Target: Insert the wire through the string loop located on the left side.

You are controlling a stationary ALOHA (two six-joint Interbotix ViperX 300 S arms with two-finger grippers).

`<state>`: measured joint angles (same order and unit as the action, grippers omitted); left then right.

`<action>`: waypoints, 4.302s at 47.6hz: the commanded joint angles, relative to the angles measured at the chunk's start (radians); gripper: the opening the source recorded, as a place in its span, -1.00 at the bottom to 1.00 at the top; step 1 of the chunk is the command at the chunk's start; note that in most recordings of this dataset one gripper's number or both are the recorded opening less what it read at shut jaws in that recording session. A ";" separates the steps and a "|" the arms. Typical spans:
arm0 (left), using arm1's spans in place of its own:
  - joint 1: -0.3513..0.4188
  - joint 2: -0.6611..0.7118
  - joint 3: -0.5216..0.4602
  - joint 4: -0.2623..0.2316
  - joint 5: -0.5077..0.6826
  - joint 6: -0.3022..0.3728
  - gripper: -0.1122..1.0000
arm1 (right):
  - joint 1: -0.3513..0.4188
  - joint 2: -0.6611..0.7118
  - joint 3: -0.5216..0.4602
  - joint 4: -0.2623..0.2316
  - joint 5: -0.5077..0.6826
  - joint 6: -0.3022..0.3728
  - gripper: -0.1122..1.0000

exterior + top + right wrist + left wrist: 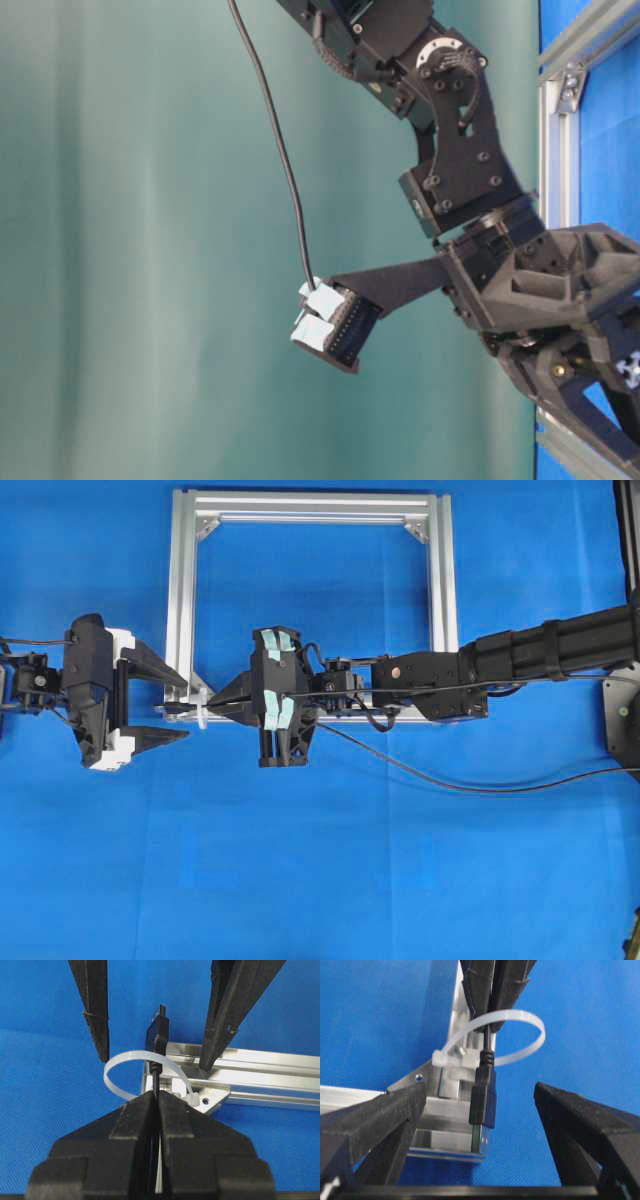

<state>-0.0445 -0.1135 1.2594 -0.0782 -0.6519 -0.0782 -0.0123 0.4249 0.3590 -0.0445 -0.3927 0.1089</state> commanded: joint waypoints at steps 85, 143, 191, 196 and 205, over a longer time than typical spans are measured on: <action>-0.006 -0.023 -0.009 0.002 -0.009 0.012 -0.67 | -0.002 -0.026 -0.015 0.008 0.025 0.014 -0.13; 0.003 -0.816 0.166 -0.002 0.453 -0.041 -0.67 | -0.002 -0.029 -0.011 0.017 0.020 0.014 0.96; 0.031 -1.181 0.078 0.014 0.893 -0.008 -0.67 | -0.003 -0.031 -0.014 0.017 0.017 0.012 0.96; 0.031 -1.180 0.078 0.014 0.890 -0.009 -0.67 | -0.003 -0.031 -0.014 0.017 0.017 0.011 0.96; 0.028 -1.184 0.075 0.012 0.887 -0.015 -0.66 | -0.003 -0.031 -0.014 0.017 0.017 0.011 0.96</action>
<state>-0.0169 -1.3100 1.3499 -0.0675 0.2470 -0.0905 -0.0153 0.4249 0.3590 -0.0307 -0.3666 0.1212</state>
